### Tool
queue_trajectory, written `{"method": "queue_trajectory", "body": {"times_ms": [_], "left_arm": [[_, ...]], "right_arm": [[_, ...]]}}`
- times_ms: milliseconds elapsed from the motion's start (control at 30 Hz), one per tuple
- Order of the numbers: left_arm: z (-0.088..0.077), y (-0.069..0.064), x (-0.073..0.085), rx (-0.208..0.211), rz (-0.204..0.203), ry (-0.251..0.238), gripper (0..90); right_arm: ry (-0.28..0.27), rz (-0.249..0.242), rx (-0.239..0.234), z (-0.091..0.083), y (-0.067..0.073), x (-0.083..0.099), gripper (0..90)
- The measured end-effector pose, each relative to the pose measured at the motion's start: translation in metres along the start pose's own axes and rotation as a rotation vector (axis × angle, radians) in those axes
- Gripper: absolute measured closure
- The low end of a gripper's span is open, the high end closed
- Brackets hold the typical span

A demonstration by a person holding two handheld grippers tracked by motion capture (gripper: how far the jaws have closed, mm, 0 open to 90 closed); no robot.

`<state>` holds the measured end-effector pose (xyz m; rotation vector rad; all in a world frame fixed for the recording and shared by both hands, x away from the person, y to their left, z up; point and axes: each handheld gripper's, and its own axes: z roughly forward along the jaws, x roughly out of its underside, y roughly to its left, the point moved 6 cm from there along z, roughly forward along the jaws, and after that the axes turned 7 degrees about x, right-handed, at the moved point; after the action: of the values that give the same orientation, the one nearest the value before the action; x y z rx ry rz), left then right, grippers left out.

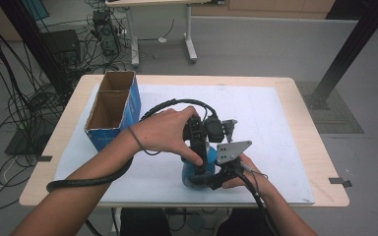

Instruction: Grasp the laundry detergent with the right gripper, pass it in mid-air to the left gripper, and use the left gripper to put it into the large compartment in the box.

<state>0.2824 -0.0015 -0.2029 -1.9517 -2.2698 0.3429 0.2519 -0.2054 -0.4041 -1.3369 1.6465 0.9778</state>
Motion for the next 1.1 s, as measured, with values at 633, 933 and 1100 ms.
{"method": "queue_trajectory", "body": {"times_ms": [633,933,1100], "left_arm": [[0.0004,-0.0011,-0.0002,-0.004,0.001,-0.001,9.2],[0.0006,-0.002,0.0002,-0.005,0.0,-0.002,9.0],[0.0006,-0.001,0.0005,-0.005,-0.003,-0.002,8.9]], "right_arm": [[-0.001,-0.001,0.005,0.0002,0.0002,0.0004,42.2],[0.001,-0.002,0.005,0.0004,0.0006,0.0003,42.2],[0.003,0.001,0.007,0.0005,0.0006,0.0005,42.2]]}}
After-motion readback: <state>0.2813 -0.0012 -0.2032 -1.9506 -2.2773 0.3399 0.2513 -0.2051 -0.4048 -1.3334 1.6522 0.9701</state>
